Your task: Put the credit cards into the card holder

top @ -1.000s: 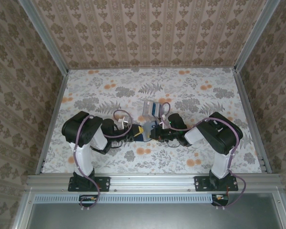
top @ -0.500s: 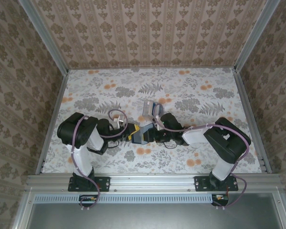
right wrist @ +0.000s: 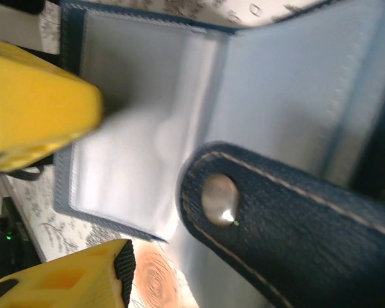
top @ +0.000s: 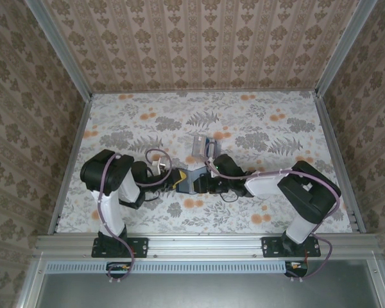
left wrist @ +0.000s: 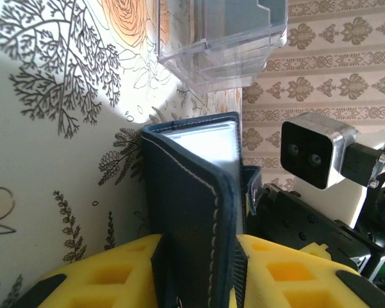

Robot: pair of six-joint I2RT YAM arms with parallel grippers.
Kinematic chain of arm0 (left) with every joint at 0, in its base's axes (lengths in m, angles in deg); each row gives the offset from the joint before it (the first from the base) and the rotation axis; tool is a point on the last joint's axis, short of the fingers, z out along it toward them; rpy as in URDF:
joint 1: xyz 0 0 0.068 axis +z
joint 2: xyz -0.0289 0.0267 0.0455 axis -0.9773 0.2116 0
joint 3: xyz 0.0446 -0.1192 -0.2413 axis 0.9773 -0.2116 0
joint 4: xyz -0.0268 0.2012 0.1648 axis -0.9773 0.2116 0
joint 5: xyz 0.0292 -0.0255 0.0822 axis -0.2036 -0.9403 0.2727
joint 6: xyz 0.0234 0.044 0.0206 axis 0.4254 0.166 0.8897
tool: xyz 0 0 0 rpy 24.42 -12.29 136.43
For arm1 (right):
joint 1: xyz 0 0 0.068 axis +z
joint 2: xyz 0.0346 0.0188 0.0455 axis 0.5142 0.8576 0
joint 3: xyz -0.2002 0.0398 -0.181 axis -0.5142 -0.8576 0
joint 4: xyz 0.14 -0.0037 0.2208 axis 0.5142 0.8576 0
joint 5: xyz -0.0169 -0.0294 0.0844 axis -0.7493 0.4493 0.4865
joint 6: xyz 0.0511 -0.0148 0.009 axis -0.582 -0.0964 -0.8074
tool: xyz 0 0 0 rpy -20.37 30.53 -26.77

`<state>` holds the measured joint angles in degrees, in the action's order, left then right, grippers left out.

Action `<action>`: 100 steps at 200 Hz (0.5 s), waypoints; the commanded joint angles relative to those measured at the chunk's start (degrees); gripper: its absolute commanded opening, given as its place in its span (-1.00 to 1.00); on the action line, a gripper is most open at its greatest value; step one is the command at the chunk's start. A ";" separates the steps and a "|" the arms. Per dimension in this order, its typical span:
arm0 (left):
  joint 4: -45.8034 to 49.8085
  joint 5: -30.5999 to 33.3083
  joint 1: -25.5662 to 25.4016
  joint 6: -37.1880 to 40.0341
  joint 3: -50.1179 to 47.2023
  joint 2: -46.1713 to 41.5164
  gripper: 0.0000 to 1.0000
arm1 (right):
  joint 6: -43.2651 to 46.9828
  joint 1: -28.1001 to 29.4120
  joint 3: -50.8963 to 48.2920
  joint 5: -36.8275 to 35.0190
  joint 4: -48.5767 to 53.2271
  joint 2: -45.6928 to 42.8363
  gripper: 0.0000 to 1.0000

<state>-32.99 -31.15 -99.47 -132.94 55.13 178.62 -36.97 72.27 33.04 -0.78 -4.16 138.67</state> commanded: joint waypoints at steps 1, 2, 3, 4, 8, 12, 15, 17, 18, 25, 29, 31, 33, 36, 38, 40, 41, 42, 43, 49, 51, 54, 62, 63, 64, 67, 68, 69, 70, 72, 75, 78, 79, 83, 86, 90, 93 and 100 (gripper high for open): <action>7.03 2.55 0.25 3.03 -2.11 2.71 -0.24 | -1.89 0.16 -4.69 -4.92 7.05 -1.61 0.10; 7.01 2.59 0.25 3.05 -2.07 2.69 -0.23 | -2.00 0.16 -4.80 -4.90 7.08 -1.70 0.10; 7.00 2.61 0.29 3.11 -2.14 2.59 -0.23 | -2.06 0.16 -4.90 -4.98 7.05 -1.79 0.10; 7.04 2.62 0.31 3.09 -2.18 2.54 -0.22 | -2.13 0.16 -4.95 -5.02 7.03 -1.79 0.10; 7.15 2.61 0.25 3.20 -2.25 2.42 -0.19 | -2.47 0.16 -5.30 -5.14 6.95 -2.05 0.09; 7.24 2.62 0.25 3.32 -2.31 2.28 -0.15 | -2.75 0.14 -5.61 -5.22 6.84 -2.28 0.08; 7.33 2.57 0.33 3.54 -2.30 2.17 -0.12 | -3.03 0.16 -5.88 -5.38 6.84 -2.41 0.07; 7.43 2.59 0.38 3.63 -2.30 2.09 -0.11 | -3.22 0.16 -6.03 -5.51 6.77 -2.47 0.07; 7.52 2.61 0.40 3.70 -2.30 2.07 -0.10 | -3.33 0.16 -6.13 -5.59 6.72 -2.53 0.07; 7.98 2.54 0.50 3.93 -2.25 1.81 -0.04 | -3.95 0.16 -6.76 -6.14 6.70 -2.82 0.02; 8.15 2.52 0.59 4.09 -2.21 1.69 -0.02 | -4.37 0.11 -7.07 -6.61 6.82 -3.04 -0.03; 8.20 2.47 0.66 4.16 -2.21 1.66 -0.01 | -4.57 0.15 -7.25 -6.88 6.90 -3.16 -0.05; 8.26 2.43 0.73 4.16 -2.21 1.63 0.00 | -4.75 0.16 -7.39 -7.25 6.99 -3.28 -0.07; 8.30 2.43 0.77 4.21 -2.21 1.51 0.01 | -4.96 0.12 -7.57 -7.60 7.23 -3.62 -0.10; 8.37 2.45 0.82 4.22 -2.23 1.46 0.01 | -5.18 0.15 -7.73 -7.91 7.42 -3.79 -0.11; 8.39 2.45 0.85 4.17 -2.28 1.38 0.02 | -5.32 0.16 -7.86 -8.28 7.62 -3.96 -0.13; 8.39 2.45 0.86 4.15 -2.29 1.32 0.03 | -5.39 0.16 -7.97 -8.38 7.71 -4.11 -0.13; 8.40 2.50 0.86 4.14 -2.34 1.29 0.03 | -5.47 0.16 -8.02 -8.52 7.80 -4.22 -0.14; 8.40 2.52 0.86 4.14 -2.32 1.24 0.03 | -5.55 0.16 -8.09 -8.68 7.89 -4.37 -0.15; 8.40 2.59 0.95 4.19 -2.30 0.96 0.06 | -5.95 0.16 -8.44 -9.66 8.58 -5.20 -0.18; 8.42 2.62 1.02 4.14 -2.30 0.88 0.07 | -6.11 0.16 -8.61 -9.88 8.77 -5.52 -0.19; 8.55 2.67 1.00 4.18 -2.30 0.77 0.09 | -6.30 0.16 -8.86 -10.43 9.09 -5.92 -0.21; 9.22 2.87 1.04 4.39 -2.22 0.20 0.11 | -6.74 0.13 -9.50 -11.54 9.50 -7.02 -0.25; 9.29 2.88 1.04 4.44 -2.21 0.16 0.11 | -6.80 0.14 -9.58 -11.64 9.53 -7.13 -0.26; 9.37 2.97 1.08 4.50 -2.21 0.10 0.12 | -6.83 0.15 -9.66 -11.82 9.59 -7.27 -0.26; 9.59 3.06 1.11 4.53 -2.21 -0.17 0.12 | -6.94 0.15 -9.86 -12.35 9.87 -7.74 -0.27; 9.65 3.11 1.12 4.51 -2.17 -0.20 0.13 | -6.94 0.11 -9.89 -12.57 9.98 -7.89 -0.27; 9.68 3.17 1.12 4.49 -2.15 -0.26 0.13 | -7.04 0.09 -9.95 -12.77 10.12 -8.00 -0.27; 9.70 3.21 1.17 4.44 -2.13 -0.33 0.13 | -7.08 0.09 -10.02 -12.96 10.24 -8.10 -0.27; 9.78 3.30 1.20 4.34 -2.13 -0.47 0.13 | -7.23 0.08 -10.08 -13.41 10.50 -8.42 -0.27; 9.83 3.44 1.26 4.37 -2.12 -0.75 0.14 | -7.37 0.08 -10.24 -14.01 10.90 -8.75 -0.27; 10.02 3.56 1.29 4.35 -2.12 -1.02 0.14 | -7.39 0.08 -10.38 -14.58 11.13 -9.13 -0.25; 10.04 3.62 1.34 4.33 -2.12 -1.15 0.15 | -7.39 0.08 -10.41 -14.74 11.22 -9.28 -0.25; 10.30 3.93 1.39 4.29 -2.12 -1.59 0.16 | -7.46 0.03 -10.60 -15.37 11.51 -9.69 -0.22; 10.61 4.08 1.46 4.26 -2.12 -1.96 0.16 | -7.60 -0.06 -10.76 -15.85 11.67 -10.14 -0.19; 11.13 4.36 1.61 4.30 -2.12 -2.52 0.17 | -7.76 -0.09 -10.88 -16.64 12.18 -10.65 -0.15; 11.56 4.55 1.73 4.36 -2.12 -2.96 0.18 | -7.90 -0.05 -10.87 -17.28 12.66 -11.01 -0.12; 13.16 5.15 1.91 4.83 -2.13 -4.09 0.19 | -8.17 -0.12 -11.05 -18.30 13.31 -11.91 -0.10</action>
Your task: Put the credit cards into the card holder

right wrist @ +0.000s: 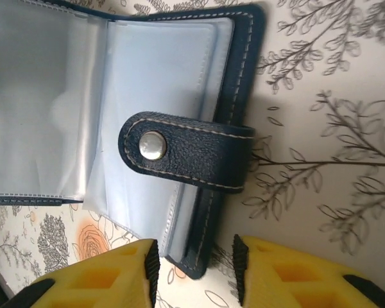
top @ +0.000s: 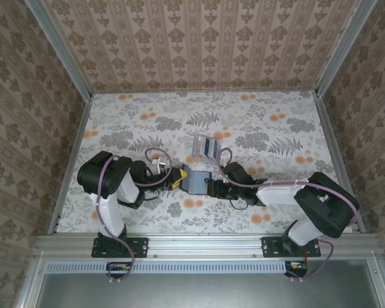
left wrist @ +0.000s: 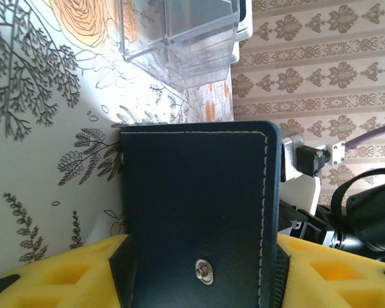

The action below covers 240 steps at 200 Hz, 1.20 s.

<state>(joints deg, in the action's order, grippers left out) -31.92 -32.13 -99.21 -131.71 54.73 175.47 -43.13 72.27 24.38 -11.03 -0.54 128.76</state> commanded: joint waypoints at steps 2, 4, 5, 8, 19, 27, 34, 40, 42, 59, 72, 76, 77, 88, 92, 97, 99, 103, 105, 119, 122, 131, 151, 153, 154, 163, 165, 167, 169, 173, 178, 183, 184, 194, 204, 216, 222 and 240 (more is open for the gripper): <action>12.60 6.39 1.65 3.78 -1.73 -1.30 0.20 | -1.99 -0.04 -2.52 -8.25 9.66 -2.29 -0.10; 13.17 6.55 1.79 4.03 -1.73 -1.65 0.20 | -1.99 -0.08 -2.57 -8.39 9.68 -2.60 -0.10; 13.46 6.62 1.81 4.17 -1.69 -1.83 0.20 | -2.00 -0.05 -2.62 -8.41 9.70 -2.74 -0.10; 14.47 6.80 1.95 4.59 -1.60 -2.35 0.21 | -1.97 -0.09 -2.71 -8.69 9.69 -3.05 -0.10; 18.55 7.11 2.69 6.47 -1.06 -4.39 0.23 | -1.82 -0.02 -2.76 -10.05 10.63 -4.37 -0.06; 22.48 7.19 3.45 7.71 -0.49 -6.02 0.24 | -1.67 -0.09 -2.69 -11.29 11.73 -5.25 0.00; 25.49 7.27 4.19 8.80 0.05 -7.46 0.25 | -1.52 -0.10 -2.43 -12.37 12.96 -5.42 0.06; 28.09 7.38 4.82 9.75 0.44 -8.87 0.26 | -1.30 -0.10 -2.04 -13.21 14.04 -6.83 0.07; 29.09 7.43 4.95 9.96 0.53 -9.24 0.26 | -1.16 -0.06 -1.92 -13.38 14.27 -7.31 0.07; 38.96 8.49 5.95 14.21 2.54 -14.27 0.30 | 1.89 0.18 -0.23 -14.67 16.74 -8.99 0.12; 48.50 10.00 6.06 18.61 4.93 -18.57 0.33 | 4.99 0.35 1.60 -16.12 19.65 -9.92 0.16; 52.10 10.62 6.05 20.00 5.70 -20.02 0.33 | 5.85 0.38 2.30 -16.77 20.60 -10.15 0.17; 52.92 10.81 6.05 20.37 5.94 -20.37 0.33 | 6.00 0.36 2.50 -16.91 20.78 -10.25 0.18; 61.54 12.85 6.05 24.42 8.09 -24.27 0.34 | 8.82 0.43 4.28 -17.32 22.40 -10.71 0.21; 64.57 13.71 6.05 25.76 8.93 -25.47 0.35 | 9.94 0.44 5.02 -17.24 22.83 -10.78 0.22; 67.86 14.95 6.05 27.61 9.86 -27.25 0.35 | 11.10 0.48 5.95 -17.22 23.42 -10.87 0.24; 69.35 15.43 6.05 28.24 10.20 -27.87 0.35 | 11.57 0.53 6.29 -17.29 23.71 -10.83 0.24; 71.99 16.41 6.05 29.65 11.00 -29.08 0.35 | 12.37 0.61 7.07 -17.52 24.28 -10.79 0.26; 73.11 16.85 6.05 30.16 11.47 -29.60 0.36 | 12.65 0.69 7.43 -17.67 24.58 -10.72 0.27; 80.34 20.85 6.05 34.07 14.22 -32.88 0.37 | 14.89 0.78 9.98 -18.84 26.15 -10.23 0.32; 81.71 21.38 6.05 34.65 14.70 -33.46 0.37 | 15.20 0.71 10.51 -19.10 26.44 -10.13 0.32; 85.27 22.72 6.05 36.30 16.69 -34.85 0.38 | 15.93 0.60 12.26 -19.72 27.41 -9.87 0.35; 90.37 24.34 5.72 38.44 20.51 -36.69 0.39 | 17.44 -0.20 17.27 -18.37 29.25 -8.40 0.43; 90.77 24.53 5.59 38.55 20.86 -36.80 0.38 | 17.55 -0.35 17.87 -18.30 29.63 -8.04 0.44; 90.97 24.66 5.56 38.70 20.99 -36.85 0.38 | 17.56 -0.35 18.19 -18.29 29.82 -7.92 0.44; 92.45 25.80 4.96 39.62 22.40 -37.32 0.38 | 17.86 -0.50 21.24 -19.29 31.57 -6.28 0.48; 92.77 26.03 4.70 39.81 22.74 -37.37 0.37 | 17.94 -0.48 21.96 -19.54 31.83 -6.23 0.50; 93.04 26.29 4.48 40.02 23.00 -37.50 0.37 | 18.13 -0.46 22.67 -19.87 32.01 -4.75 0.52; 93.29 26.53 4.32 40.20 23.26 -37.57 0.37 | 18.36 -0.45 23.31 -20.15 32.23 -4.05 0.54; 93.72 26.97 3.87 40.56 23.74 -37.82 0.36 | 18.65 -0.46 24.59 -20.63 32.65 -2.96 0.58; 94.13 27.46 3.35 40.94 24.15 -38.14 0.36 | 18.89 -0.49 26.11 -21.40 33.14 -1.46 0.67; 94.41 28.10 2.90 41.18 24.40 -38.49 0.36 | 18.90 -0.52 27.80 -22.49 33.91 -0.03 0.79; 94.37 28.25 2.81 41.16 24.43 -38.53 0.36 | 18.90 -0.48 28.21 -22.71 34.03 0.26 0.81; 94.28 29.38 2.15 41.18 24.25 -39.30 0.36 | 19.29 -0.55 31.44 -24.15 34.89 3.56 0.98; 93.91 30.23 1.94 41.00 23.78 -40.11 0.36 | 19.56 -0.54 35.19 -27.32 36.71 7.08 0.99; 94.27 31.14 1.84 41.00 23.50 -40.58 0.37 | 19.97 -0.55 40.17 -31.05 39.65 11.52 0.99; 94.73 31.52 1.66 40.97 23.50 -40.67 0.37 | 19.97 -0.63 42.89 -32.65 41.58 13.65 0.99; 95.03 32.52 -0.12 41.47 23.23 -40.18 0.37 | 20.47 -0.67 49.00 -35.23 46.07 19.13 0.99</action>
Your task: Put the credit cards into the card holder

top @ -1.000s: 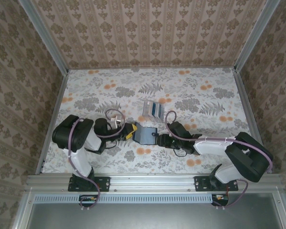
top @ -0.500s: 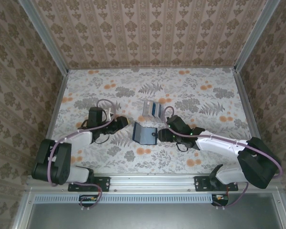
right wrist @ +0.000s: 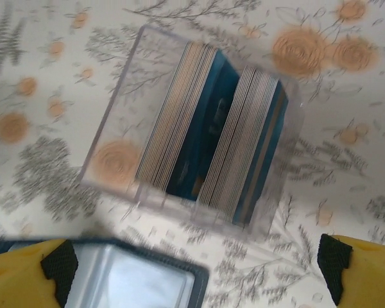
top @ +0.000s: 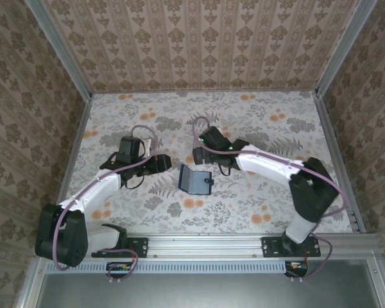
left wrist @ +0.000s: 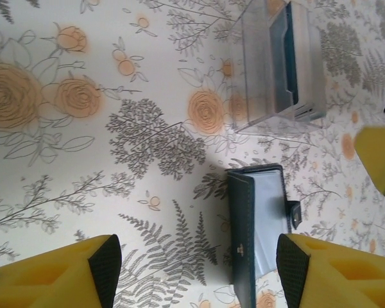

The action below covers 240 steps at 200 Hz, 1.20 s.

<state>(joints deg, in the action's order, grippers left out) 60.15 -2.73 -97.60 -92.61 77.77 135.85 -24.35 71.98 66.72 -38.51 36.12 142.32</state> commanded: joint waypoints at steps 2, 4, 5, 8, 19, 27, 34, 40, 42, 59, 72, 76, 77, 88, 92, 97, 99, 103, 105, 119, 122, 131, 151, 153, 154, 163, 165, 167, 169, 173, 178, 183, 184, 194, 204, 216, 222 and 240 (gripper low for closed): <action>2.80 3.06 -2.03 2.45 0.13 -0.42 0.36 | 1.70 -0.42 7.20 -7.98 9.75 6.10 0.99; 2.69 3.05 -2.24 2.54 0.07 -0.32 0.36 | 1.68 -0.43 7.57 -8.08 9.96 6.48 0.99; 2.62 3.00 -2.33 2.64 0.04 -0.29 0.36 | 1.65 -0.47 7.74 -8.14 10.01 6.58 0.99; 2.36 2.87 -2.78 2.86 -0.06 -0.12 0.36 | 1.74 -0.56 8.23 -8.14 10.13 7.21 0.99; 1.51 2.62 -4.16 3.18 -0.16 0.48 0.35 | 1.78 -0.91 9.43 -7.86 10.19 8.74 0.99; 1.17 2.53 -4.94 3.07 -0.24 0.75 0.36 | 1.68 -1.24 10.29 -7.49 10.41 9.43 0.99; 0.85 2.75 -5.61 2.85 -0.25 0.87 0.36 | 1.70 -1.53 10.92 -7.19 10.42 9.87 0.99; 0.51 3.01 -5.98 2.63 -0.37 0.93 0.36 | 1.77 -1.72 11.29 -7.12 10.41 10.13 0.99; 0.34 3.10 -5.95 2.60 -0.41 0.96 0.36 | 1.79 -1.74 11.36 -7.12 10.35 10.23 0.99; -0.46 3.81 -7.48 2.76 -0.51 1.54 0.36 | 2.19 -2.40 12.20 -7.33 9.72 11.39 0.99; -0.86 3.30 -8.32 3.29 -0.13 2.45 0.37 | 1.98 -2.89 13.18 -6.85 9.86 12.78 0.99; -1.02 3.15 -8.50 3.43 0.05 2.75 0.38 | 1.78 -2.97 13.67 -6.37 10.20 13.31 0.99; -1.04 3.14 -8.63 3.53 0.08 2.83 0.38 | 1.70 -2.97 13.82 -6.28 10.31 13.43 0.99; -1.26 3.54 -9.55 3.90 0.24 3.16 0.39 | 0.98 -2.94 15.12 -5.05 11.03 14.32 0.99; -1.45 3.79 -9.85 4.08 0.17 3.32 0.40 | 0.95 -2.89 15.33 -4.57 10.95 14.55 0.99; -1.75 4.11 -10.17 4.25 0.19 3.41 0.40 | 0.77 -2.90 15.49 -4.26 10.82 14.73 0.99; -1.78 4.23 -10.27 4.28 0.19 3.43 0.41 | 0.64 -2.89 15.51 -4.21 10.78 14.76 0.99; -1.85 4.46 -10.45 4.34 0.26 3.66 0.41 | 0.34 -2.96 15.64 -4.25 10.77 14.85 0.99; -1.85 4.52 -10.49 4.46 0.28 3.80 0.41 | 0.24 -2.91 15.68 -4.25 10.81 14.81 0.99; -1.55 5.12 -10.73 4.55 0.70 4.80 0.41 | -0.22 -2.90 15.88 -5.45 11.11 14.63 0.99; -1.55 5.28 -10.77 4.50 0.72 5.01 0.41 | -0.35 -2.89 15.97 -5.78 11.24 14.57 0.99; -1.59 5.61 -10.99 4.25 0.68 5.72 0.41 | -0.75 -2.98 16.09 -6.96 11.64 14.63 0.99; -2.55 6.67 -11.71 3.96 0.19 6.97 0.41 | -1.32 -3.32 16.48 -10.24 12.24 15.64 0.99; -2.56 6.78 -11.73 3.97 0.24 7.09 0.41 | -1.38 -3.37 16.50 -10.36 12.32 15.87 0.99; -2.56 6.80 -11.78 3.93 0.22 7.15 0.41 | -1.42 -3.40 16.60 -10.47 12.42 15.94 0.99; -2.32 7.23 -11.99 3.84 0.41 7.54 0.42 | -1.73 -3.59 17.31 -10.82 13.41 16.86 0.99; -2.26 7.36 -12.00 3.81 0.45 7.56 0.41 | -1.90 -3.66 17.50 -10.95 13.67 17.08 0.99; -2.15 7.46 -12.07 3.73 0.52 7.63 0.41 | -2.07 -3.68 17.71 -11.13 14.02 17.28 0.99; -2.02 7.62 -12.13 3.71 0.58 7.65 0.41 | -2.14 -3.68 17.95 -11.24 14.28 17.47 0.99; -1.89 7.82 -12.18 3.64 0.61 7.65 0.41 | -2.45 -3.70 18.28 -11.73 14.90 17.85 0.99; -1.85 8.08 -12.34 3.63 0.72 7.65 0.41 | -2.54 -3.69 18.52 -12.13 15.17 18.17 0.99; -1.86 8.34 -12.57 3.64 0.64 7.65 0.41 | -2.55 -3.72 18.62 -12.35 15.20 18.51 0.99; -1.90 8.37 -12.59 3.67 0.64 7.65 0.41 | -2.58 -3.74 18.67 -12.43 15.18 18.53 0.99; -1.94 8.73 -12.84 3.70 0.63 7.81 0.42 | -2.84 -3.82 18.79 -13.11 15.20 18.91 0.99; -1.77 8.76 -12.88 3.82 0.79 8.00 0.42 | -3.27 -3.95 19.22 -13.44 15.70 19.16 0.99; -0.95 8.98 -12.97 3.75 1.11 8.34 0.41 | -4.15 -4.16 19.97 -13.74 16.89 19.43 0.99; -0.81 9.17 -13.01 3.64 1.16 8.43 0.41 | -4.29 -4.21 20.16 -13.88 17.08 19.36 0.99; -1.30 9.78 -13.07 3.48 0.74 8.59 0.41 | -3.95 -4.21 19.65 -15.03 16.52 18.88 0.99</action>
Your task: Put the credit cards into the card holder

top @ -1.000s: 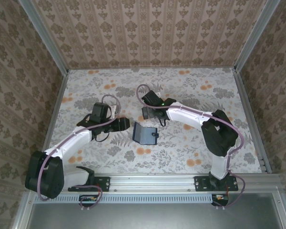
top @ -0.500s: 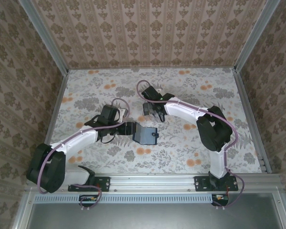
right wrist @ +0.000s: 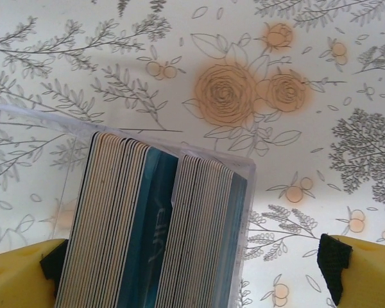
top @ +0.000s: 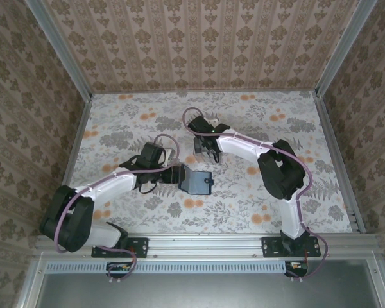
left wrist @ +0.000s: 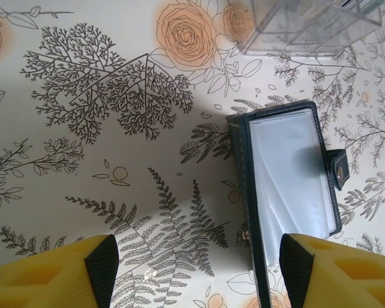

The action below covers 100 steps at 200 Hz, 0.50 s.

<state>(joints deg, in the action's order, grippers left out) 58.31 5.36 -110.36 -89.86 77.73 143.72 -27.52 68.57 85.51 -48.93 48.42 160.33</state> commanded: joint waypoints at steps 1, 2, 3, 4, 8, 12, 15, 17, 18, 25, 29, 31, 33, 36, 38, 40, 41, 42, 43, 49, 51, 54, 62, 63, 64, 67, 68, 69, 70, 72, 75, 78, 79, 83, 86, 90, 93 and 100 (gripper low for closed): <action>0.52 1.71 -0.30 0.75 0.78 0.74 0.41 | -0.72 -0.80 0.82 -4.62 4.20 0.84 0.99; 0.52 1.72 -0.34 0.68 0.77 0.74 0.41 | -0.69 -0.80 0.76 -4.63 4.18 0.74 0.99; 0.47 1.72 -0.36 0.64 0.77 0.79 0.41 | -0.68 -0.80 0.73 -4.67 4.18 0.73 0.99; 0.45 1.76 -0.37 0.62 0.77 0.82 0.41 | -0.67 -0.80 0.76 -4.74 4.18 0.63 0.99; 0.48 1.89 -0.36 0.70 0.77 0.77 0.40 | -0.62 -0.80 0.68 -4.88 4.17 0.44 0.99; 0.58 1.97 -0.35 0.62 0.77 0.79 0.40 | -0.58 -0.80 0.63 -4.98 4.29 0.16 0.99; 0.60 2.05 -0.38 0.63 0.77 0.77 0.40 | -0.57 -0.80 0.62 -5.06 4.35 0.04 0.99; 0.60 2.07 -0.38 0.56 0.77 0.69 0.40 | -0.53 -0.80 0.64 -5.09 4.44 -0.15 0.99; 0.60 2.12 -0.38 0.54 0.77 0.72 0.40 | -0.51 -0.80 0.58 -5.08 4.48 -0.20 0.99; 0.61 2.23 -0.38 0.42 0.68 0.67 0.39 | -0.49 -0.80 0.55 -5.33 4.78 -0.70 0.99; 0.41 2.32 -0.38 0.29 0.55 0.60 0.39 | -0.44 -0.80 0.33 -5.56 4.74 -1.06 0.97; 0.31 2.38 -0.38 0.22 0.43 0.65 0.39 | -0.43 -0.80 0.24 -5.70 4.73 -1.29 0.96; 0.22 2.39 -0.38 0.22 0.37 0.62 0.39 | -0.30 -0.80 0.08 -5.82 4.62 -1.47 0.95; -0.02 2.34 -0.38 0.19 0.27 0.66 0.39 | -0.16 -0.80 -0.14 -5.97 4.39 -1.85 0.93; -0.19 2.34 -0.38 0.17 0.24 0.66 0.39 | -0.08 -0.80 -0.34 -6.02 4.32 -2.06 0.91; -0.30 2.34 -0.38 0.16 0.17 0.73 0.39 | -0.03 -0.80 -0.52 -6.15 4.10 -2.28 0.90; -0.34 2.34 -0.38 0.16 0.16 0.74 0.39 | 0.05 -0.80 -0.70 -6.18 3.96 -2.36 0.89; -0.35 2.34 -0.38 0.16 0.16 0.75 0.39 | 0.09 -0.80 -0.79 -6.24 3.85 -2.54 0.88; -0.41 2.34 -0.38 0.16 0.15 0.79 0.39 | 0.15 -0.80 -0.88 -6.32 3.75 -2.62 0.88; -0.54 2.34 -0.38 0.16 0.06 0.96 0.39 | 0.42 -0.80 -1.41 -6.62 3.37 -3.23 0.84; -0.50 2.34 -0.38 0.21 0.13 1.00 0.38 | 0.51 -0.80 -1.60 -6.65 3.20 -3.46 0.82; -0.42 2.27 -0.38 0.28 0.21 1.12 0.38 | 0.62 -0.80 -1.79 -6.65 3.08 -3.71 0.81; -0.01 2.33 -0.38 0.21 0.48 1.30 0.38 | 0.76 -0.80 -2.18 -6.74 3.06 -4.29 0.77; 0.03 2.29 -0.38 0.18 0.53 1.29 0.38 | 0.75 -0.80 -2.19 -6.74 3.04 -4.42 0.77; 0.05 2.31 -0.38 0.22 0.56 1.37 0.38 | 0.79 -0.80 -2.19 -6.74 3.08 -4.49 0.77; 0.17 2.33 -0.43 0.17 0.63 1.43 0.38 | 0.91 -0.80 -2.25 -6.74 3.11 -4.67 0.76; 0.21 2.34 -0.45 0.12 0.65 1.49 0.38 | 0.96 -0.80 -2.22 -6.74 3.12 -4.70 0.76; 0.23 2.34 -0.46 0.14 0.67 1.52 0.38 | 1.03 -0.80 -2.21 -6.74 3.16 -4.80 0.76; 0.28 2.34 -0.46 0.15 0.67 1.49 0.38 | 1.02 -0.76 -2.25 -6.74 3.18 -4.85 0.76; 0.17 2.34 -0.47 0.16 0.68 1.53 0.38 | 1.19 -0.81 -2.27 -6.81 3.16 -4.98 0.75; 0.09 2.34 -0.47 0.10 0.61 1.54 0.38 | 1.33 -0.80 -2.38 -6.83 3.12 -5.12 0.75; -0.09 2.34 -0.51 0.06 0.55 1.50 0.38 | 1.49 -0.80 -2.55 -6.95 3.05 -5.31 0.75; -0.14 2.34 -0.54 0.06 0.52 1.56 0.38 | 1.56 -0.80 -2.59 -6.94 3.00 -5.37 0.74; -0.39 2.34 -0.56 0.07 0.45 1.63 0.38 | 1.85 -0.80 -2.88 -7.00 2.68 -5.65 0.73; -0.53 2.34 -0.56 0.01 0.37 1.71 0.38 | 2.06 -0.80 -3.11 -7.13 2.40 -5.82 0.73; -0.69 2.34 -0.56 0.14 0.33 1.78 0.38 | 2.28 -0.80 -3.37 -7.33 2.11 -5.95 0.72; -0.72 2.34 -0.56 0.12 0.39 1.87 0.38 | 2.44 -0.88 -3.44 -7.54 1.92 -6.08 0.71; -0.50 2.34 -0.56 0.17 0.62 2.06 0.37 | 2.72 -0.89 -3.39 -7.94 1.95 -6.05 0.69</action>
<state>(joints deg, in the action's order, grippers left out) 57.98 7.06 -110.45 -89.90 77.73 144.79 -26.74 68.09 83.15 -53.37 49.74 157.13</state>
